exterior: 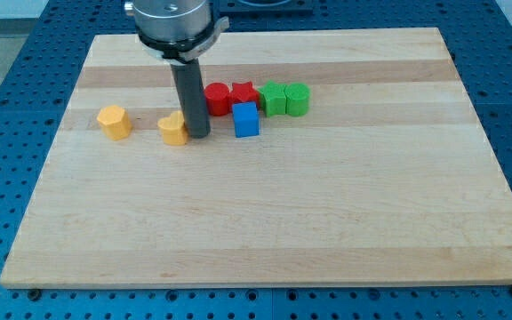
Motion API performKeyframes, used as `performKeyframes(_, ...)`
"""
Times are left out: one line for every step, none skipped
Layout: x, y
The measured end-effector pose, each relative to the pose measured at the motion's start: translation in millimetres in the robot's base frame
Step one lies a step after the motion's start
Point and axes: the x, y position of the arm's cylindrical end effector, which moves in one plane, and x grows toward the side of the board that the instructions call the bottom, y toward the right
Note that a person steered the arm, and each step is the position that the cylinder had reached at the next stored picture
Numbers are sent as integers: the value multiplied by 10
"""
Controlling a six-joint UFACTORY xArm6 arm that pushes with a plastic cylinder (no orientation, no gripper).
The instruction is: Place the cube above the heart
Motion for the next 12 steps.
performKeyframes(0, -253)
performKeyframes(0, -419)
performKeyframes(100, -251)
performKeyframes(277, 310)
performKeyframes(291, 951)
performKeyframes(116, 1462)
performKeyframes(-93, 1514)
performKeyframes(-97, 1332)
performKeyframes(-97, 1063)
performKeyframes(-97, 768)
performKeyframes(-97, 462)
performKeyframes(-97, 181)
